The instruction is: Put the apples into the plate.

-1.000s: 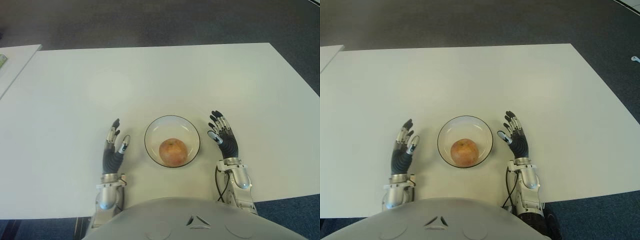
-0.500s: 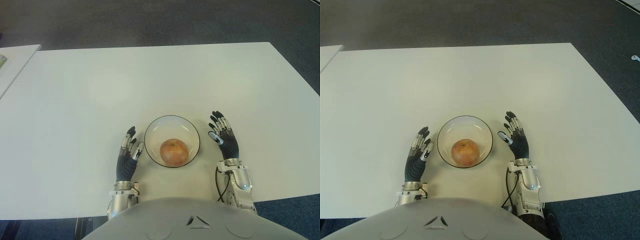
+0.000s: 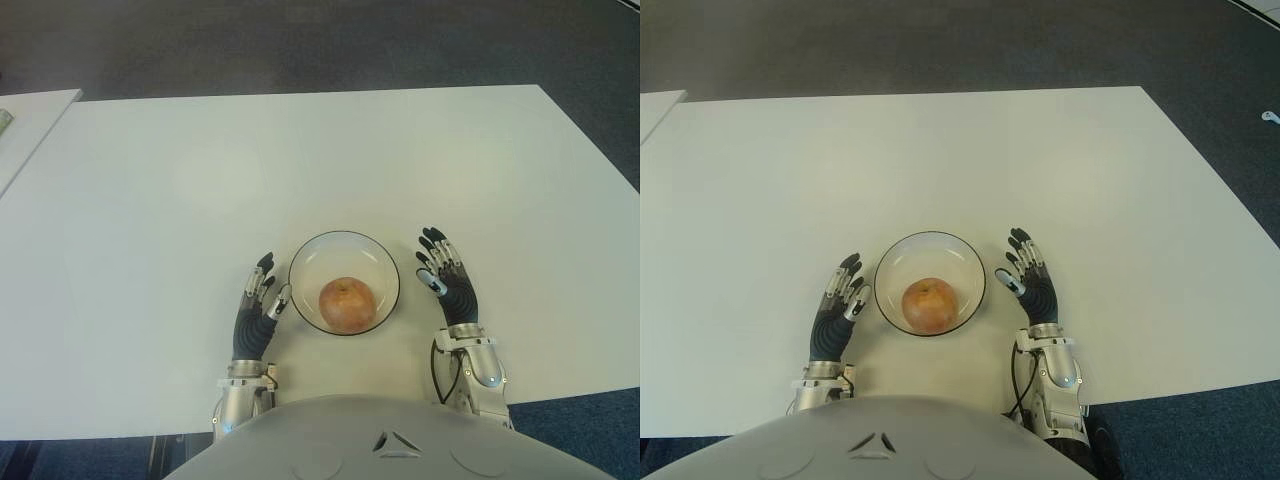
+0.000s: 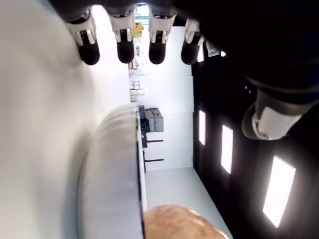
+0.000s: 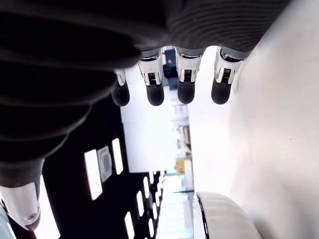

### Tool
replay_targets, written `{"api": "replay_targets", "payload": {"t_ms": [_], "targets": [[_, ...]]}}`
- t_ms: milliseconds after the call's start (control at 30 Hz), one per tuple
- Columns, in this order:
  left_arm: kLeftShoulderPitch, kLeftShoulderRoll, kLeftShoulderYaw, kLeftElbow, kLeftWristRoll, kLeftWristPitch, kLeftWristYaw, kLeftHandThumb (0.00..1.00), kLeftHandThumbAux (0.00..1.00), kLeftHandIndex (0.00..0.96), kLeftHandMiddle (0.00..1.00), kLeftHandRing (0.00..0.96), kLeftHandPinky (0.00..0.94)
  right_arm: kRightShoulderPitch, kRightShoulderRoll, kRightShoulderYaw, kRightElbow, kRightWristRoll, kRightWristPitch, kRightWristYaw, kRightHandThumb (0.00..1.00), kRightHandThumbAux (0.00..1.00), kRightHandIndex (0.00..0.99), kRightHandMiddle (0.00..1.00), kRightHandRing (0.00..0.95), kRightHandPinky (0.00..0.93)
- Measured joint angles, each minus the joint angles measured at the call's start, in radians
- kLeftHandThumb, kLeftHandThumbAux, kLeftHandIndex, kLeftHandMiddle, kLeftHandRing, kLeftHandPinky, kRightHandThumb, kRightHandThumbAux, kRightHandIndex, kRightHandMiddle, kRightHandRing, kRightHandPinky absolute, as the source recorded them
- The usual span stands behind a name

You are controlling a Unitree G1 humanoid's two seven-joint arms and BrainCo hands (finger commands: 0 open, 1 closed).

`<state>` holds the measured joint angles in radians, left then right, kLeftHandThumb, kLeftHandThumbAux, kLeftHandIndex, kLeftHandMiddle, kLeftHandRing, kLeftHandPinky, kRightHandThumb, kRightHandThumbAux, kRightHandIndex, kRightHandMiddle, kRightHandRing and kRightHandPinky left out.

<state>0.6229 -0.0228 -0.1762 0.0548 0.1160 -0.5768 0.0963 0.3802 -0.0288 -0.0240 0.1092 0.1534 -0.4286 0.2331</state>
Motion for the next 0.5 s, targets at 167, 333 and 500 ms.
{"api": "replay_targets", "payload": {"t_ms": [167,333,500], "targets": [[0.035,-0.012,-0.005,-0.034,0.006,0.034,0.001,0.018,0.471,0.024,0.015,0.001,0.000,0.025,-0.007,0.006,-0.027,0.010,0.021,0.018,0.145,0.569,0.000,0.004,0.000,0.000],[0.092,-0.029,-0.014,-0.101,0.010,0.082,0.008,0.004,0.447,0.003,0.001,0.000,0.000,0.074,-0.013,0.024,-0.082,0.015,0.064,0.029,0.144,0.557,0.000,0.000,0.000,0.000],[0.104,-0.047,-0.017,-0.128,-0.001,0.125,0.010,0.004,0.444,0.000,0.000,0.000,0.000,0.094,-0.015,0.038,-0.117,0.015,0.101,0.030,0.142,0.552,0.000,0.000,0.000,0.000]]}}
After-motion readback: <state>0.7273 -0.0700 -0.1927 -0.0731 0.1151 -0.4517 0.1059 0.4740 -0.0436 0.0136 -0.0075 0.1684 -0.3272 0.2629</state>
